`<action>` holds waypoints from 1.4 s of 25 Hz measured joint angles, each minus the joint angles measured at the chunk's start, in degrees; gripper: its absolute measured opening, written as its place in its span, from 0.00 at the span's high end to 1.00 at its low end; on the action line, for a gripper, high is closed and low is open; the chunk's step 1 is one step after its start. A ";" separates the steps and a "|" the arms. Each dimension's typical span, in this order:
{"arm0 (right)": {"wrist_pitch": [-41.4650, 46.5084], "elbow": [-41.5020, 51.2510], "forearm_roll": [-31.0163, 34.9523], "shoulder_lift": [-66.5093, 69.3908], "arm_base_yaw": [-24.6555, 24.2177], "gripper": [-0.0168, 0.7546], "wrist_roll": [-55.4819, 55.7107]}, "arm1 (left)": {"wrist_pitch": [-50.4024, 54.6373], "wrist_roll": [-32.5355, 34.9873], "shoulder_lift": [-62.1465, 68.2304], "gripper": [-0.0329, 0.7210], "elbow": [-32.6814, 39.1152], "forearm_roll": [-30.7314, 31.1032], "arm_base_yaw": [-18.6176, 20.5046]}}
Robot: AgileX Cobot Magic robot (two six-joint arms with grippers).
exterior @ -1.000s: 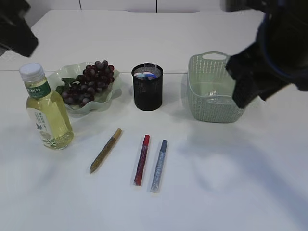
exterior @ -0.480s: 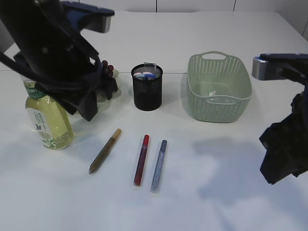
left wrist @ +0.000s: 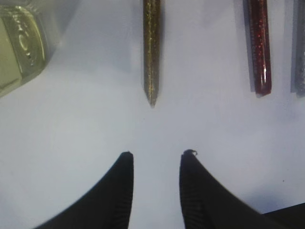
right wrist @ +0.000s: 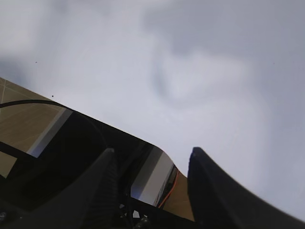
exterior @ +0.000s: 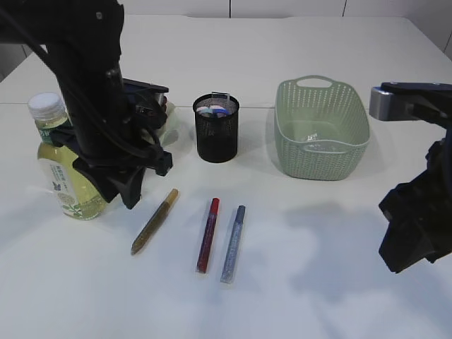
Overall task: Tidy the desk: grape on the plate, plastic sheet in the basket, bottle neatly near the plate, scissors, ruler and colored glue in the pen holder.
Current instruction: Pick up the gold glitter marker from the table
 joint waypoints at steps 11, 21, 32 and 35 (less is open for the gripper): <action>-0.13 0.00 0.48 0.00 0.00 0.48 0.00 | -0.34 2.47 10.33 0.55 -13.26 -0.33 1.64; -0.13 0.00 0.57 0.00 0.00 0.48 0.00 | -0.46 5.85 16.08 0.55 -13.66 -3.33 3.45; -0.15 0.00 -1.19 0.00 0.00 0.48 0.00 | -0.66 6.58 20.37 0.55 -13.66 -3.57 3.45; -0.15 0.00 -1.60 0.00 0.00 0.48 0.00 | -0.66 6.58 20.37 0.55 -13.75 -3.57 3.45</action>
